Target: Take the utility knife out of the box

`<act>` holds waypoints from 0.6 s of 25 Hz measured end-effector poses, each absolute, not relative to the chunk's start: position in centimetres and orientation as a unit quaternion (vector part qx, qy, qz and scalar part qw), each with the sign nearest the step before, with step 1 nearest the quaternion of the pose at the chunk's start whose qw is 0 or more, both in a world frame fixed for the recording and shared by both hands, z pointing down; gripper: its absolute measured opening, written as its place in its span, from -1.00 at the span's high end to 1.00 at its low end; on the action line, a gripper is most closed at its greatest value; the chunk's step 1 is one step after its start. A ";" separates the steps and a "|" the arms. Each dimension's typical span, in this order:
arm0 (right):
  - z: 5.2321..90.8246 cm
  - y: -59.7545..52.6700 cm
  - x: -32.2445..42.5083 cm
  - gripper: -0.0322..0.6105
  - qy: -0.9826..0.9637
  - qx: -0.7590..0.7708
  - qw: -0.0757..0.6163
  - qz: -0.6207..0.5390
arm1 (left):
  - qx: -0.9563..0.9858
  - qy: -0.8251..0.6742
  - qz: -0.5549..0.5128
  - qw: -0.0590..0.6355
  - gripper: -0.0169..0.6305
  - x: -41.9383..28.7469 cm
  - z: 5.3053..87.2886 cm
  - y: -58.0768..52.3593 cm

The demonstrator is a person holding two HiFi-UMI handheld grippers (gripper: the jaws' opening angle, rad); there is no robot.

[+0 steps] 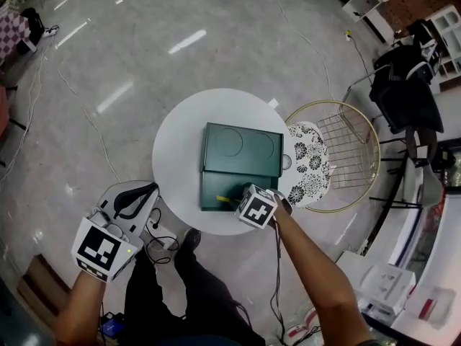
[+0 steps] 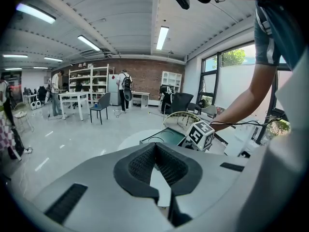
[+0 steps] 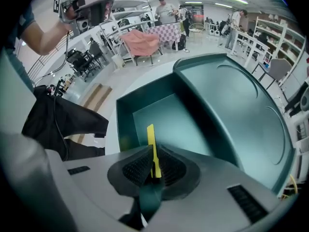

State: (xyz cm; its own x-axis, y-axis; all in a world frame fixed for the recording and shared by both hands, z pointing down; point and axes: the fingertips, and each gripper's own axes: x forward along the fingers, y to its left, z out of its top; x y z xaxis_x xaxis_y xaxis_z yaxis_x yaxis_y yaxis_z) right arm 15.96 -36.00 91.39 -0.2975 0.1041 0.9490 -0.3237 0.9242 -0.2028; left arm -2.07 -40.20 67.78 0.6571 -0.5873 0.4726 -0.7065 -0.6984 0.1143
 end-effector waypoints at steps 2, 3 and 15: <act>91.7 -36.2 15.7 0.76 -0.782 0.057 0.595 0.178 | 0.894 -0.362 0.216 0.151 0.89 -2.5 68.2 -40.2; 91.8 -36.4 15.6 0.73 -0.780 0.050 0.599 0.175 | 0.891 -0.362 0.225 0.155 0.89 -2.6 68.5 -40.1; 92.3 -36.3 15.1 0.55 -0.766 -0.009 0.622 0.160 | 0.888 -0.373 0.212 0.166 0.89 -3.7 69.9 -39.7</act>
State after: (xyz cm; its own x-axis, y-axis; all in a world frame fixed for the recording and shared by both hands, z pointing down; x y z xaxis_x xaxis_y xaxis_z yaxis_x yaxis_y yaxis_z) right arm 15.09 -36.25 92.30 -0.2258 0.2119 0.9509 -0.1851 0.9490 -0.2554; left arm -3.75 -39.70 69.93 0.6319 -0.5913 0.5011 -0.7324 -0.6670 0.1365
